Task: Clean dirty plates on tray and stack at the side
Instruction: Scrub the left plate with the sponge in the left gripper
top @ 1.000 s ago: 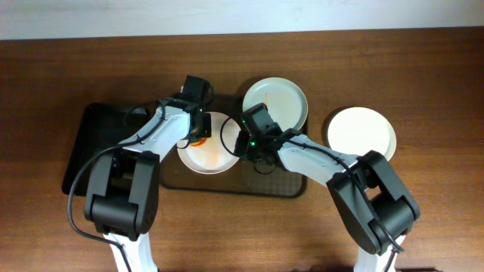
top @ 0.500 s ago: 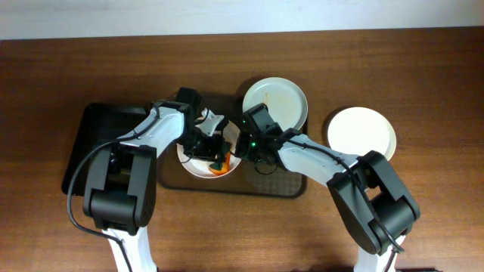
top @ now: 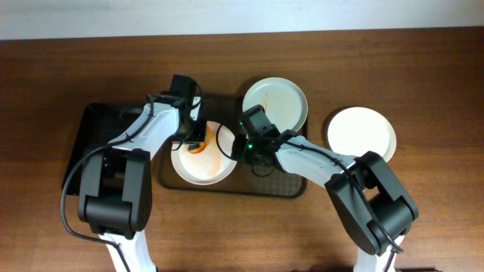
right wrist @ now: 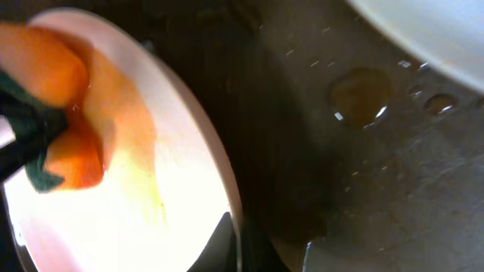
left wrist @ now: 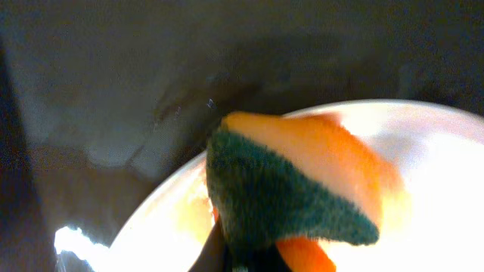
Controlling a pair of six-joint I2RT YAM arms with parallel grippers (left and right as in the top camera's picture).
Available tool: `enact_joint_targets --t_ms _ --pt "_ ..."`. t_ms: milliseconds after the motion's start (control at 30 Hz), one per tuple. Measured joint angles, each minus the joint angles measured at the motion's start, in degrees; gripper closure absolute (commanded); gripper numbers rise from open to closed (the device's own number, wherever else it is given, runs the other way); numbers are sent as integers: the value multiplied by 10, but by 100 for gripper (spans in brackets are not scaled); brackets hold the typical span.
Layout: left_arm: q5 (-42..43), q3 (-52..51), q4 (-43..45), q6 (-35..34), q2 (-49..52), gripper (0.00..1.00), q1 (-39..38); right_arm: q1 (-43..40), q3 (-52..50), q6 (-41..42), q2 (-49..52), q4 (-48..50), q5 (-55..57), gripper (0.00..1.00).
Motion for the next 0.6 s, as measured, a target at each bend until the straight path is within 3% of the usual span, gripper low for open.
enact_joint_targets --t_ms 200,367,467,600 --pt "-43 3 -168 -30 -1 100 7 2 0 -5 0 -2 -12 96" --pt "127 -8 -192 104 6 100 20 1 0 -5 0 -3 -8 96" --pt "240 -16 -135 129 13 100 20 1 0 -4 0 -4 -5 96" --pt "318 12 -122 136 31 100 34 0 0 -1 0 -4 -5 96"
